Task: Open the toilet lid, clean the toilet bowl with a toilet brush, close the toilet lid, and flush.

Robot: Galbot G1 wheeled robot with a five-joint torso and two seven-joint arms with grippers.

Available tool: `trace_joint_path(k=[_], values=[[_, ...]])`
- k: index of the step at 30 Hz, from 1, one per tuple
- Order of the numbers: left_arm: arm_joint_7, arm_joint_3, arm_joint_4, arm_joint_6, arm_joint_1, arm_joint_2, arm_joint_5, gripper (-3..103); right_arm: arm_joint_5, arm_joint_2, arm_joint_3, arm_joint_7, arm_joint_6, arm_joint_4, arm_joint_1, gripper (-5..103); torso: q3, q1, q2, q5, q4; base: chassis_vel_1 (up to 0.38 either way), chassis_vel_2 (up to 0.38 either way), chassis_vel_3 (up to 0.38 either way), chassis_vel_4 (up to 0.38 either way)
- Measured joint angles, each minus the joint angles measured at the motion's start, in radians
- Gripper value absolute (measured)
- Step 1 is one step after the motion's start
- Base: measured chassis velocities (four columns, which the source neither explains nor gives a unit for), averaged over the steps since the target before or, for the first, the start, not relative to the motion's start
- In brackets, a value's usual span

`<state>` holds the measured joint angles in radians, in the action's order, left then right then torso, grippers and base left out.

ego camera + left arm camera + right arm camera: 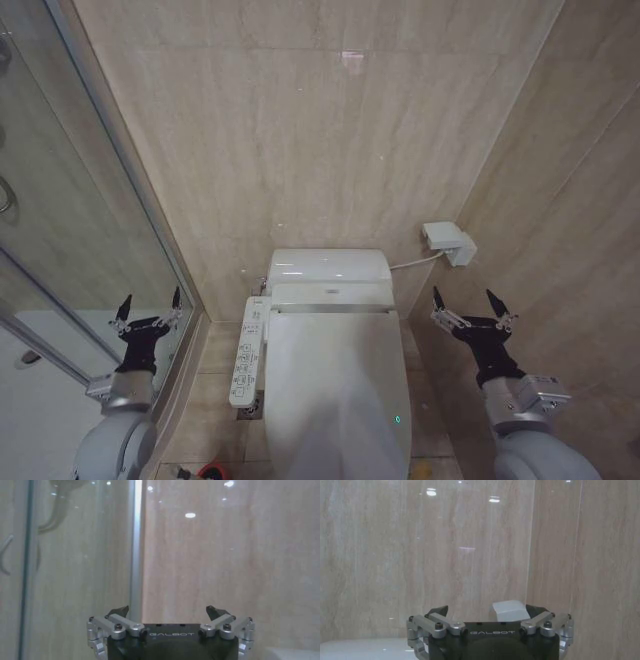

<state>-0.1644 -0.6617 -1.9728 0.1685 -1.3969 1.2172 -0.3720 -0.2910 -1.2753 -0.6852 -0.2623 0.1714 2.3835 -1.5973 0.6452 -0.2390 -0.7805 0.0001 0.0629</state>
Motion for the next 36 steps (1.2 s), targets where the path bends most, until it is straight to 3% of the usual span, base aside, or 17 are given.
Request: trace_joint_path(k=[4,10,21,31,36], values=[[0.059,-0.007,-0.002,0.039,-0.046,-0.009,-0.008,100,0.000,0.000,0.000,0.000,0.000,0.000,0.000,100,0.000,0.000,0.000,-0.0001,0.0001,0.000,0.000,0.000,0.000],[0.078,-0.023,-0.037,0.067,-0.110,-0.017,-0.017,100,0.000,0.000,0.000,0.000,0.000,0.000,0.000,100,0.000,0.000,0.000,-0.0001,0.0001,0.000,0.000,0.000,0.000],[0.049,-0.066,-0.231,0.035,-0.274,0.003,-0.020,100,0.000,0.000,0.000,0.000,0.000,0.000,0.000,100,0.000,0.000,0.000,0.0000,0.0000,0.000,0.000,0.000,0.000],[0.018,-0.076,-0.295,-0.031,-0.322,0.031,-0.020,100,0.000,0.000,0.000,0.000,0.000,0.000,0.000,100,0.000,0.000,0.000,0.0000,0.0001,0.000,0.000,0.000,0.000],[0.024,-0.068,-0.326,-0.025,-0.347,0.041,-0.016,100,0.000,0.000,0.000,0.000,0.000,0.000,0.000,100,0.000,0.000,0.000,0.0000,0.0000,0.000,0.000,0.000,0.000]])
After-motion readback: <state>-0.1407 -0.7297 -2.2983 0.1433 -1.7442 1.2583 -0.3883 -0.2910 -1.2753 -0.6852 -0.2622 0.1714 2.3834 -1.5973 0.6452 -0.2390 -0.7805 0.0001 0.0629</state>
